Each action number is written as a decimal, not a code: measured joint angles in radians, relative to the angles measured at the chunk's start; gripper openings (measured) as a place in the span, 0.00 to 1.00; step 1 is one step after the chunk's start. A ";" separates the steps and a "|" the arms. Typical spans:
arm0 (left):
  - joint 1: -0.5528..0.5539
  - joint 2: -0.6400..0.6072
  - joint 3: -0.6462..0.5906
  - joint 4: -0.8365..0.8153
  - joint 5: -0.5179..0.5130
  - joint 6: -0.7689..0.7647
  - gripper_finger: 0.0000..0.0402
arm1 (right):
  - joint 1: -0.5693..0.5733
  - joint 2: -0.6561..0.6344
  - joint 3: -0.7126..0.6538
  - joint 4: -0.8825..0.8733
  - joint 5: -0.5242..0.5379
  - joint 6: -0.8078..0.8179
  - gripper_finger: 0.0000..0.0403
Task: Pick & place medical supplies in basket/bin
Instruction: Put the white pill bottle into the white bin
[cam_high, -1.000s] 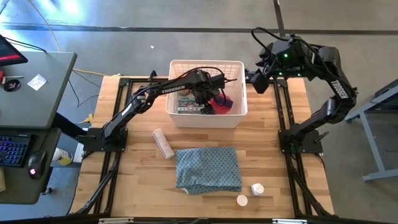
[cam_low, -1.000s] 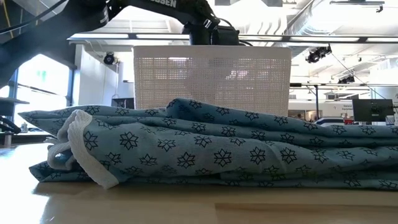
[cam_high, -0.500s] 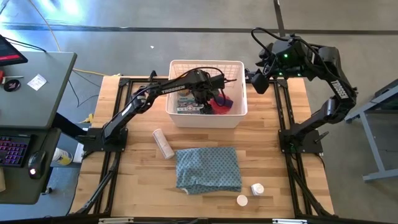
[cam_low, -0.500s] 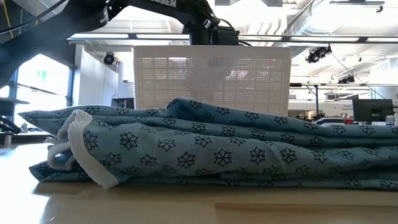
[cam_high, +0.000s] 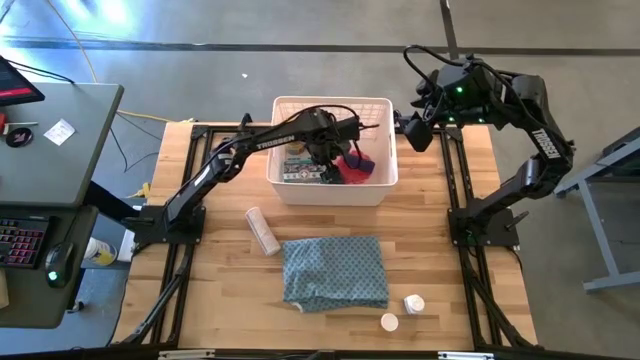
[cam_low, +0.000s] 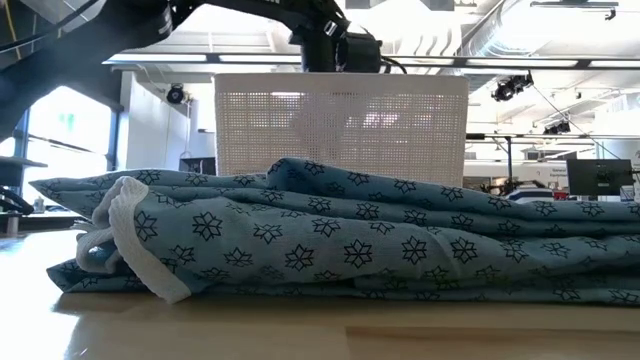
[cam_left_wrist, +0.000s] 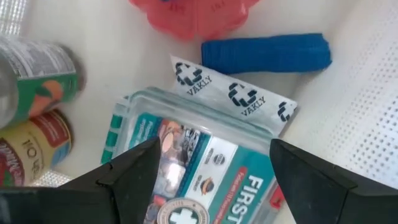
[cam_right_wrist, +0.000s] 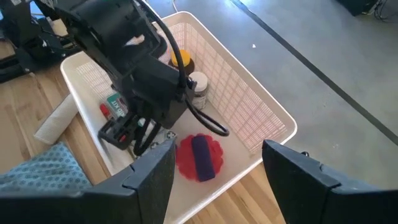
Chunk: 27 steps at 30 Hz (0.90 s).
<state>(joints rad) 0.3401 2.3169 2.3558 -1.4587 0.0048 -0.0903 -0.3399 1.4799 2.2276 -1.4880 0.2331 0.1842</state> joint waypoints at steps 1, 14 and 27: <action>0.000 -0.003 0.000 0.000 -0.001 -0.001 0.83 | 0.000 0.000 0.000 -0.004 -0.001 -0.003 0.58; -0.008 -0.059 0.000 0.007 0.005 -0.104 0.83 | 0.000 0.000 0.000 -0.043 -0.001 -0.029 0.58; -0.029 -0.221 0.000 0.031 0.014 -0.135 0.83 | 0.000 0.000 0.000 -0.042 0.000 -0.062 0.58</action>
<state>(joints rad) 0.3110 2.0958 2.3562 -1.4278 0.0188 -0.2252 -0.3399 1.4799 2.2276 -1.5303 0.2329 0.1223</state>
